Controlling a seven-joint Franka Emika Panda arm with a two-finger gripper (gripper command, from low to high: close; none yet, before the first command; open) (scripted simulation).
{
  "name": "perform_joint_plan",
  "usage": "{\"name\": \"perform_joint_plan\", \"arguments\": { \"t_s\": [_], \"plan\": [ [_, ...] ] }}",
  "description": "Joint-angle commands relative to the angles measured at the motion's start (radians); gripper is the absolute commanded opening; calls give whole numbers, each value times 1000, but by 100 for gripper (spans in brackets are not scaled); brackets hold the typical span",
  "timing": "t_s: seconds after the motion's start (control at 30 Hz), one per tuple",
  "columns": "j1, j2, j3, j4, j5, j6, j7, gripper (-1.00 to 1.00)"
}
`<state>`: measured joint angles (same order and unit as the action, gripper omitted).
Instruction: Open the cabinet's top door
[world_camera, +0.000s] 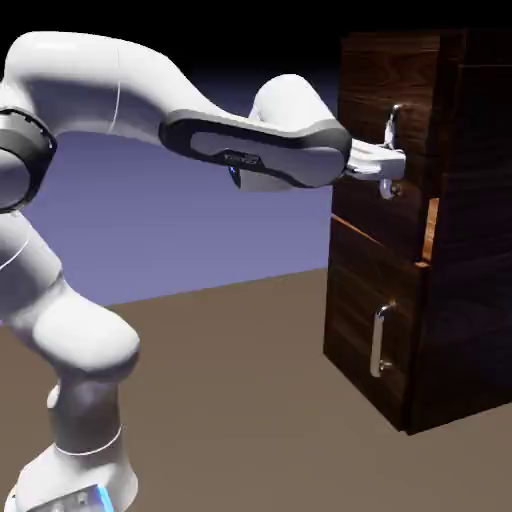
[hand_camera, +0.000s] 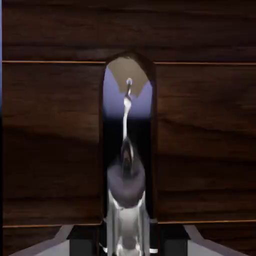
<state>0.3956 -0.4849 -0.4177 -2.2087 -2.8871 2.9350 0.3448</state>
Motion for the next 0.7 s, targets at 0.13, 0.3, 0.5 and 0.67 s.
{"name": "perform_joint_plan", "arguments": {
  "t_s": [0.13,0.3,0.5,0.67],
  "plan": [
    [-175,-46,156,-78,202,-31,-137,-100],
    [-325,-111,300,-161,420,-69,-282,-100],
    [-457,-202,448,-255,681,-123,-448,-100],
    [-522,-281,549,-323,898,-184,-585,-100]
  ]
}}
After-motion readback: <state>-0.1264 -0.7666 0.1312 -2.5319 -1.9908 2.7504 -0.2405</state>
